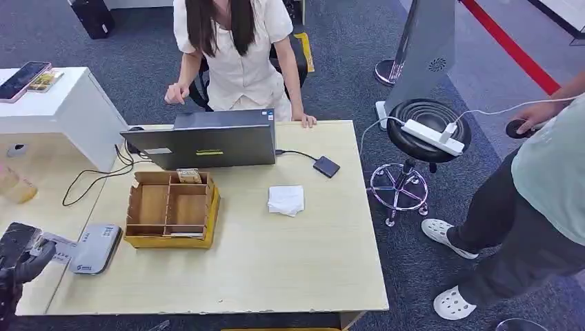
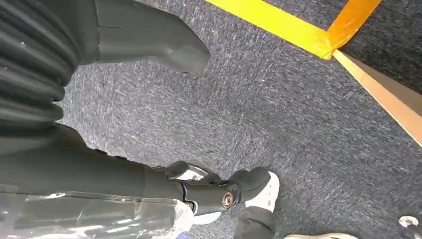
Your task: Pass the card to the sensor for recognition and then transmit it.
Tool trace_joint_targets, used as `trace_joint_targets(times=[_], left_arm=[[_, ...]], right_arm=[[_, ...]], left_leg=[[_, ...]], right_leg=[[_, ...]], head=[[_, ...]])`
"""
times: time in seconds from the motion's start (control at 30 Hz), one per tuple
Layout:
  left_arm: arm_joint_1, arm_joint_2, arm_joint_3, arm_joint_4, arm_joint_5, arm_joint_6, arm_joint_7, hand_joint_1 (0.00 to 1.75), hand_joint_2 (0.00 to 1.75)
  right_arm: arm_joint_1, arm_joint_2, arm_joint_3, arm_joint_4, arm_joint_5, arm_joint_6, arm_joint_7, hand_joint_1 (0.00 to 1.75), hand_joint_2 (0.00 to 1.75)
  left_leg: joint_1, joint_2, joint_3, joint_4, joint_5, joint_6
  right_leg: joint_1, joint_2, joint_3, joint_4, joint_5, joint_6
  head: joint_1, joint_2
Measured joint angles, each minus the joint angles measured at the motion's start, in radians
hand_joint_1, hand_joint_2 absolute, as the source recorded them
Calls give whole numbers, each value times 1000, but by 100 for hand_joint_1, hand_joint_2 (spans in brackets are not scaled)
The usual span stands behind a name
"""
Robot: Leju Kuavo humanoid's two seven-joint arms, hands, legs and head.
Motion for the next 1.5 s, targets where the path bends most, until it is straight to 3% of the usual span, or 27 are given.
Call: trace_joint_targets(times=[0.4, 0.67, 0.9, 1.5], left_arm=[[23, 31, -3, 23, -11, -49, 26, 175, 175], [48, 31, -3, 50, 21, -127, 47, 175, 175], [93, 34, -3, 52, 117, -182, 42, 175, 175], [98, 55, 41, 10, 225, -156, 45, 175, 175]], right_arm=[[-1, 0, 0, 0, 13, 2, 0, 0, 175], [-1, 0, 0, 0, 26, 3, 3, 0, 175], [-1, 0, 1, 0, 33, 12, 1, 0, 175], [-1, 0, 2, 0, 45, 14, -5, 0, 175]], left_leg=[[0, 0, -1, 0, 0, 0], [0, 0, 0, 0, 0, 0], [0, 0, 0, 0, 0, 0], [0, -1, -1, 0, 0, 0]], right_leg=[[0, 0, 0, 0, 0, 0], [0, -1, 0, 0, 0, 0], [0, -1, 0, 0, 0, 0], [0, -1, 0, 0, 0, 0]], head=[[0, 0], [0, 0], [0, 0], [0, 0]])
